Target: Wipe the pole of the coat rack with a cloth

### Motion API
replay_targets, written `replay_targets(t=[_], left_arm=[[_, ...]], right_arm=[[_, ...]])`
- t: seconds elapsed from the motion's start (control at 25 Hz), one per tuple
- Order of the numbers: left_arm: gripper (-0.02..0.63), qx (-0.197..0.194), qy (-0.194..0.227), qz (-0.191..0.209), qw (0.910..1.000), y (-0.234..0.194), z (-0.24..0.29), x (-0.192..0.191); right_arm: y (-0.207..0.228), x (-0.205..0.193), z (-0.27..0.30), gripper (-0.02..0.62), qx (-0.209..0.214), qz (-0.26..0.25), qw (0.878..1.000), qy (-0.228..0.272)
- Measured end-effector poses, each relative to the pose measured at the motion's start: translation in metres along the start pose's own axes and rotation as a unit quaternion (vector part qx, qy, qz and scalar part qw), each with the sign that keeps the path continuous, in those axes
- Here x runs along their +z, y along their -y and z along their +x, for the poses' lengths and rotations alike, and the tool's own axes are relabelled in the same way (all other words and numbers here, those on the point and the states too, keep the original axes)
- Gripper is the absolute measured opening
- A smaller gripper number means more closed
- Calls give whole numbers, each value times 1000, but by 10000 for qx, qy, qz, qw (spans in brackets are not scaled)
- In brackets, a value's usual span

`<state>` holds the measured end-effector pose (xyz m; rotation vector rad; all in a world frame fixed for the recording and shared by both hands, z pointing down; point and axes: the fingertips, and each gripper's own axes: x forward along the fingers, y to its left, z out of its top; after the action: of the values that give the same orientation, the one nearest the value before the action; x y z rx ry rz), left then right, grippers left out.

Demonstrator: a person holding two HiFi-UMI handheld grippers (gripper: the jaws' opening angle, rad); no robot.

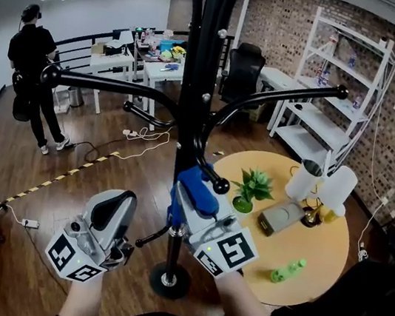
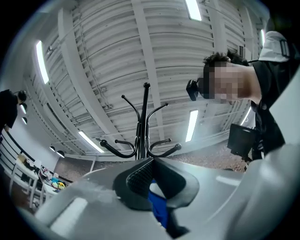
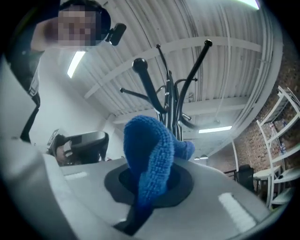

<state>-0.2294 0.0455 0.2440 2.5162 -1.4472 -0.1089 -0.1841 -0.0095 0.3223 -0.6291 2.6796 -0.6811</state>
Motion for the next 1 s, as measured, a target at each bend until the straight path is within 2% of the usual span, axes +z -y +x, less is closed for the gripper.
replay_targets(t=[0.12, 0.28, 0.4, 0.6, 0.72, 1.0], left_arm=[[-8, -78, -121, -43, 9999, -1, 4, -11], [-8, -156, -401, -147, 9990, 1, 6, -36], [-8, -193, -493, -255, 9983, 4, 5, -46], [-8, -383, -652, -384, 9964, 18, 6, -58], [-8, -478, -764, -199, 9957, 25, 7, -54], [-8, -868, -830, -380, 9920, 57, 21, -68]], right_arm=[[-6, -42, -11, 15, -157, 370, 9984, -404], [-15, -108, -32, 15, -373, 820, 9903, -1054], [-19, -138, -45, 15, -439, 1208, 9834, -1279], [-19, -126, -71, 15, -395, 2099, 9728, -893], [-17, -115, -74, 15, -393, 2093, 9730, -893], [-15, -95, -112, 15, -681, 2149, 9714, -752]])
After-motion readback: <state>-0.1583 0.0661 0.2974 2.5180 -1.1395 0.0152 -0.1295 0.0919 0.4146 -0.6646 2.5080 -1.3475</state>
